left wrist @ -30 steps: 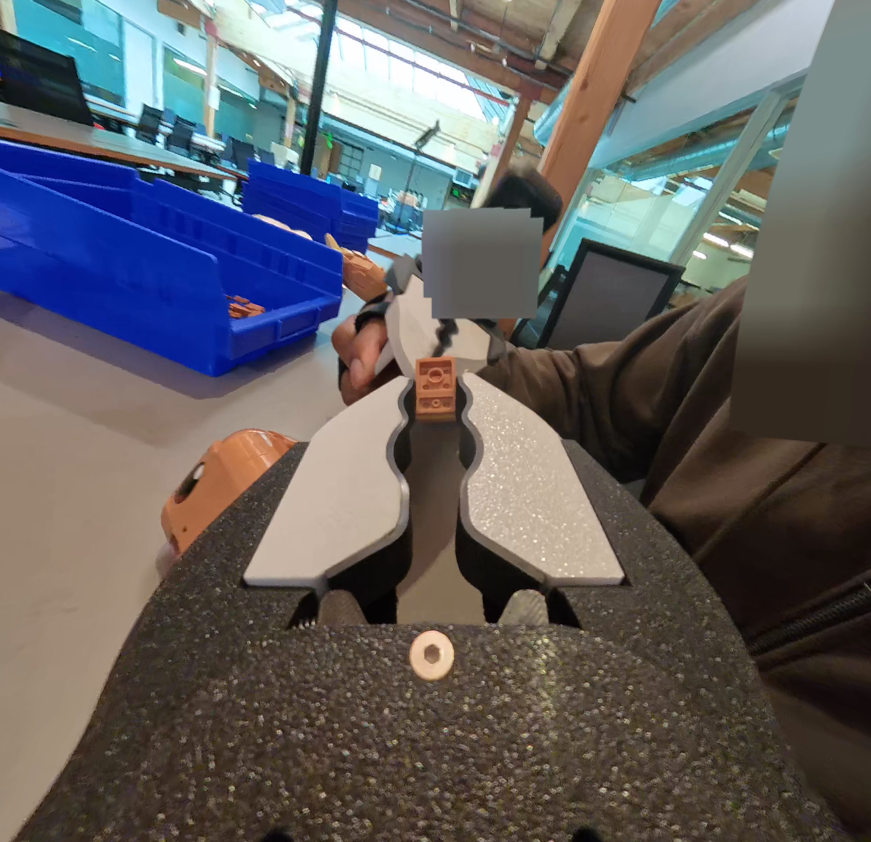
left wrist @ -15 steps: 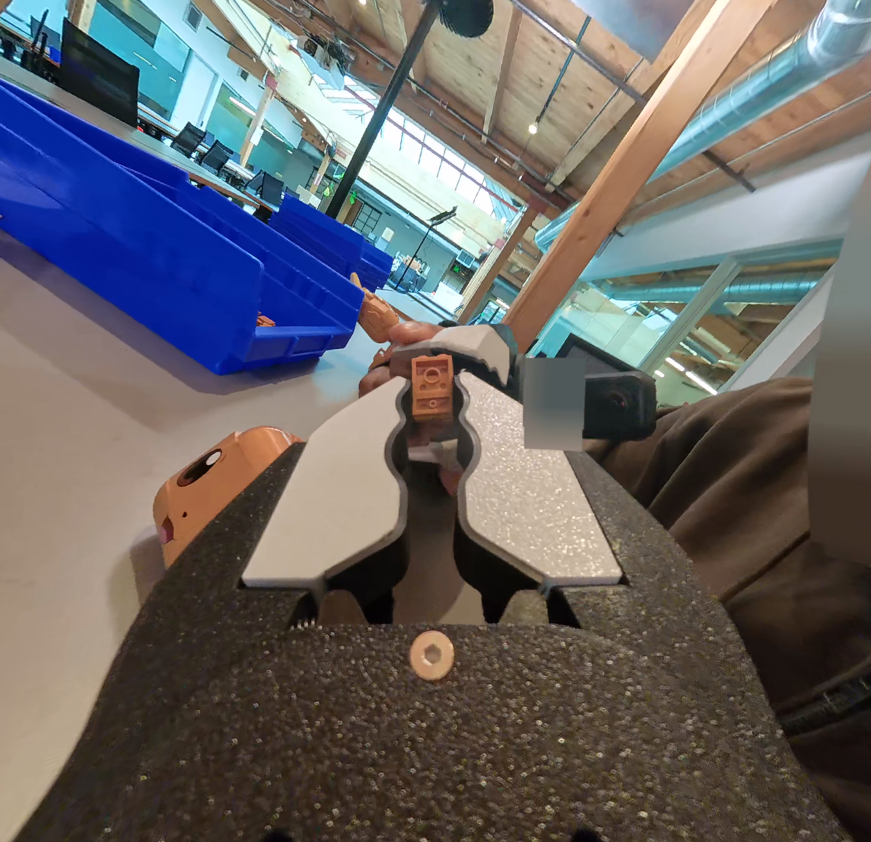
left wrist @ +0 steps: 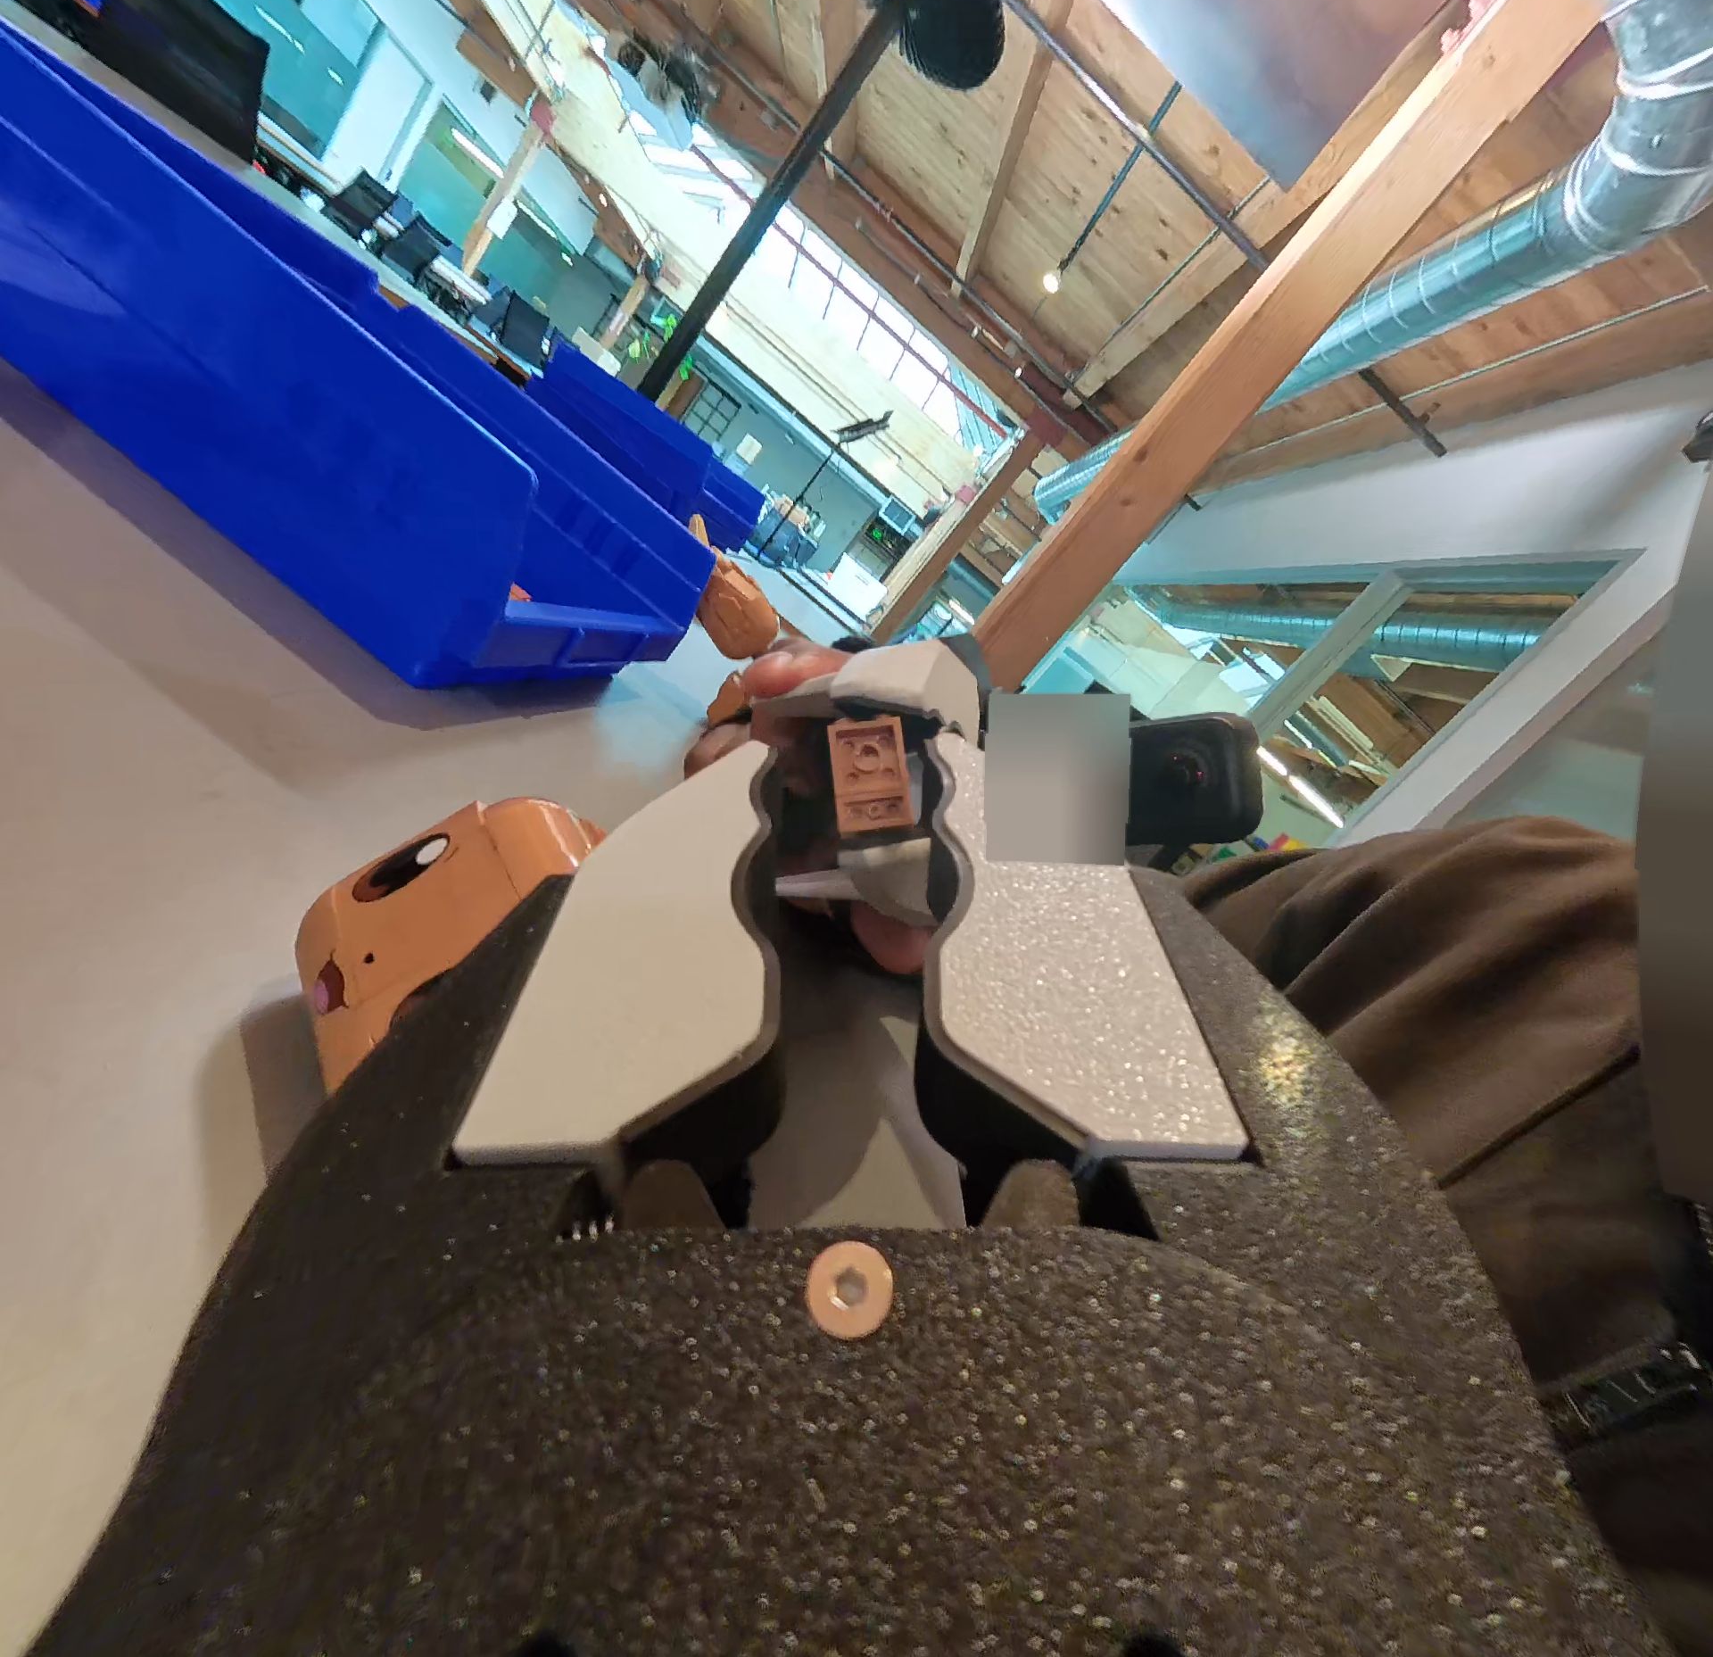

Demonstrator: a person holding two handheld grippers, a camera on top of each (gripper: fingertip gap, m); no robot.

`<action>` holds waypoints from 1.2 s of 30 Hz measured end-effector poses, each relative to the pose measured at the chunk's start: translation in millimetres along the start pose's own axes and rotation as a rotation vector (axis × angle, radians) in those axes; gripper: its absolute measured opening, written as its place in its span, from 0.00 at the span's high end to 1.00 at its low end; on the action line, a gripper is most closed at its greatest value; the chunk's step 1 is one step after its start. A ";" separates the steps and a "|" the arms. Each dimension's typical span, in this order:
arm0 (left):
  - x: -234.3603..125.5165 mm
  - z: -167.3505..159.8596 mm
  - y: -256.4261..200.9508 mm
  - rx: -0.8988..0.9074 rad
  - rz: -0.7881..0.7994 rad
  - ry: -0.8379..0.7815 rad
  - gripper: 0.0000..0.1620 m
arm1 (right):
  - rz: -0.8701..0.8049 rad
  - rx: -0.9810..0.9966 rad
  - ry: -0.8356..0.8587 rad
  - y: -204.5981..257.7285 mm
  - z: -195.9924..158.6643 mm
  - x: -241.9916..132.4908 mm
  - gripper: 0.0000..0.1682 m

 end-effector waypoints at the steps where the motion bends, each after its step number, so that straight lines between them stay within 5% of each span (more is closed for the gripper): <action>1: 0.1 -1.3 0.0 -0.004 -0.004 0.024 0.82 | 0.014 -0.015 0.005 2.3 -0.3 0.7 0.84; 11: 8.9 -10.9 -4.1 0.009 -0.028 0.172 0.85 | 0.047 -0.059 -0.008 6.4 0.6 -1.6 0.83; 36: 6.8 -7.3 -1.6 -0.046 -0.062 0.069 0.90 | -0.046 -0.120 0.004 5.4 2.3 -5.8 0.85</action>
Point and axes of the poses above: each gripper's, where its closed fingertips meet, x out along the fingers, z out of its top, y = z × x across the jaws, the point moved 9 cm from there along -x, back along the fingers, and after that the axes turned 5 degrees about x, right-handed, at the moved point
